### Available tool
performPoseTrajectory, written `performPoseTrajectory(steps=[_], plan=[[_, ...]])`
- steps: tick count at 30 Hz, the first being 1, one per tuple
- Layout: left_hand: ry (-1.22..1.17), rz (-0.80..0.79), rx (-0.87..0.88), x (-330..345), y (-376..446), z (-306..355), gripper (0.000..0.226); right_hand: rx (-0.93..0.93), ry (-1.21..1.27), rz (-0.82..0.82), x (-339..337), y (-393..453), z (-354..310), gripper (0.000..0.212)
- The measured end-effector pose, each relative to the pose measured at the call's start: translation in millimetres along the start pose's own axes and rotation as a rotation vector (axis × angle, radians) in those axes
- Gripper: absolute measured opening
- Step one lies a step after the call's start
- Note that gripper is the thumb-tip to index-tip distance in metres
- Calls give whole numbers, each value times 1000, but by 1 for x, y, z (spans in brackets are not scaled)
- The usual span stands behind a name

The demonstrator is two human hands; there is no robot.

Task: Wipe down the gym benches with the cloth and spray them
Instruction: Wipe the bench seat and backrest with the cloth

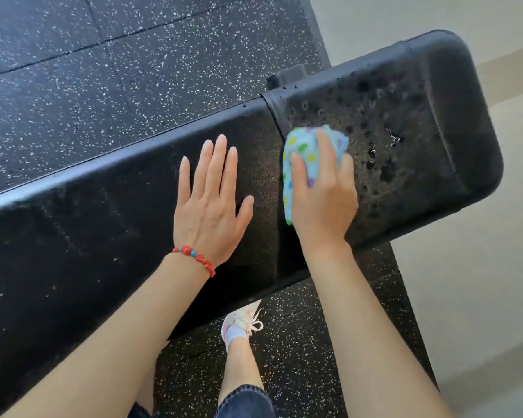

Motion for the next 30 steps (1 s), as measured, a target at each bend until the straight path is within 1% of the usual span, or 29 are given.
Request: performPoseTrajectory(steps=[4,6,8,10,13,15,18,21,23,26,30], plan=[[5,15,4,-1,-1,0,62,18,33,-83,13,51,-14,45],[8,16,2,0,0,0,62,-5,30,-85,16,59,-15,46],[11,13,-5,0,-1,0,61,-49,15,-37,10,44,-6,44],[17,18,-12,-1,-1,2,61,-38,8,-5,1,20,16,42],[1,29,-43,-3,1,8,62,10,-34,-25,-10,-11,53,41],[-22,39,-33,-3,7,20,62,13,-27,-55,-11,-13,61,42],[-47,45,46,0,21,42,61,33,-14,-37,-10,26,51,43],[-48,27,89,8,42,52,62,118,-13,-112,3,91,48,47],[-34,12,101,14,54,52,62,124,-34,-115,6,111,48,47],[-1,-21,114,21,62,50,63,81,-28,-66,5,93,50,46],[1,-43,113,22,61,50,63,122,-31,-1,-7,34,77,44]])
Point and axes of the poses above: each hand's wrist, its own y-axis towards the middle knuckle, its own x-axis out of the palm, z = x × y, the point moved 8 cm from there along y, towards the middle knuckle, and after that the axes turned 14 degrees about -y, right-handed, at the moved point
